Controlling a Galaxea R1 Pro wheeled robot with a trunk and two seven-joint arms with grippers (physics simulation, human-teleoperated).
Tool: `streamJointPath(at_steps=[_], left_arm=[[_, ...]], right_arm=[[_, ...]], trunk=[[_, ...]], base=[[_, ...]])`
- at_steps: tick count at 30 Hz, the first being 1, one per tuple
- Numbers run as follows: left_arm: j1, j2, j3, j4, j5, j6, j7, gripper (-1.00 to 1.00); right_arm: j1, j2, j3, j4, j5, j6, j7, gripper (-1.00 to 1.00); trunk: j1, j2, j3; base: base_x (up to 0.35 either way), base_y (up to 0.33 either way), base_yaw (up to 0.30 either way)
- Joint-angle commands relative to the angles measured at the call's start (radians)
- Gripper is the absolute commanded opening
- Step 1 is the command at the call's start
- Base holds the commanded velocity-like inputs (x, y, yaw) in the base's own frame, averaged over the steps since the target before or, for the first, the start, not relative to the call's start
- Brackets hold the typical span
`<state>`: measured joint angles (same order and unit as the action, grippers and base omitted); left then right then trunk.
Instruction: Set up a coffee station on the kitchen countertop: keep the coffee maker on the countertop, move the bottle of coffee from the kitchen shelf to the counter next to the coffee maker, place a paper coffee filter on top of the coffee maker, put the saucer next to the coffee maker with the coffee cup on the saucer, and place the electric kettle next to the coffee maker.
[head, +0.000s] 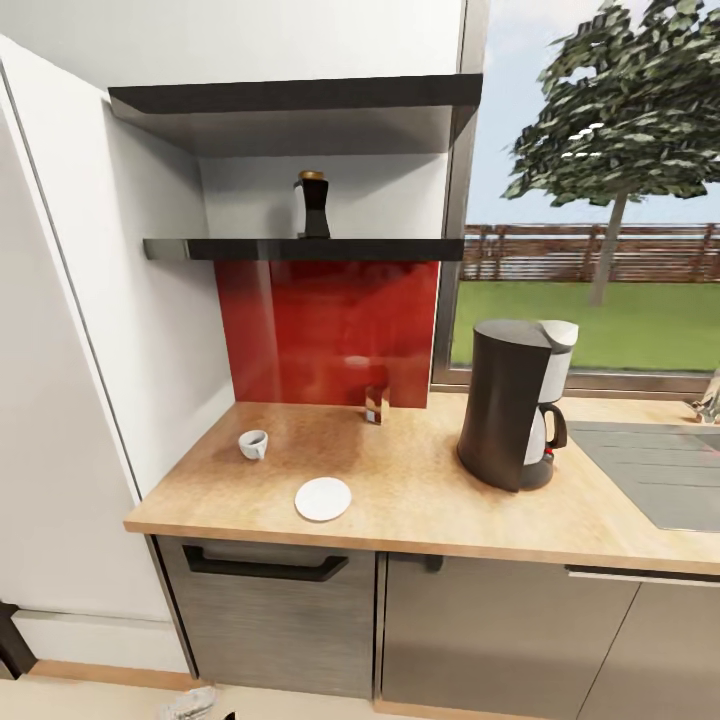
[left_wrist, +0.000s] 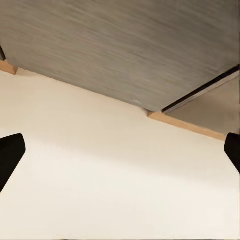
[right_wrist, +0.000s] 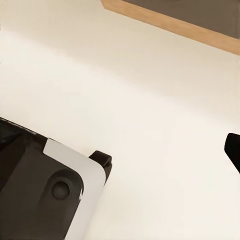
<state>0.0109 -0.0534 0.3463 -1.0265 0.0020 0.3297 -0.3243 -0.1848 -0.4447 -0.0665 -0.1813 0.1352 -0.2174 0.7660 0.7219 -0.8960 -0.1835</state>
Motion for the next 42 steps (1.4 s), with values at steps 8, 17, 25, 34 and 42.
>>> streamJointPath(at_steps=[8, 17, 25, 34, 42], left_arm=[[-0.001, -0.003, -0.093, -0.257, 0.001, 0.25, -0.329, 1.0], [-0.023, -0.089, -0.231, -0.484, 0.011, 0.401, -0.583, 1.0], [-0.48, -0.121, -0.44, -0.514, 0.207, 0.635, -0.608, 1.0], [-1.135, -0.121, -0.464, -0.409, 0.327, 0.665, -0.575, 1.0], [-1.498, -0.121, -0.463, -0.231, 0.336, 0.664, -0.243, 1.0]], right_arm=[[-0.001, 0.0, -0.006, -0.003, 0.011, -0.006, 0.002, 1.0], [-0.001, 0.001, -0.003, -0.002, 0.016, -0.012, 0.003, 1.0], [-0.001, 0.003, -0.001, 0.0, 0.018, -0.053, 0.002, 1.0], [-0.001, 0.003, 0.0, 0.002, 0.019, -0.056, -0.031, 1.0], [-0.001, 0.014, 0.001, 0.002, 0.02, -0.056, -0.054, 1.0]], trunk=[[0.0, -0.001, -0.001], [0.0, -0.001, -0.001], [0.0, -0.001, -0.001], [0.0, -0.001, -0.001], [0.0, -0.001, -0.001]], base=[[0.0, 0.0, 0.0], [0.0, 0.0, 0.0], [0.0, 0.0, 0.0], [0.0, 0.0, 0.0], [0.0, 0.0, 0.0]])
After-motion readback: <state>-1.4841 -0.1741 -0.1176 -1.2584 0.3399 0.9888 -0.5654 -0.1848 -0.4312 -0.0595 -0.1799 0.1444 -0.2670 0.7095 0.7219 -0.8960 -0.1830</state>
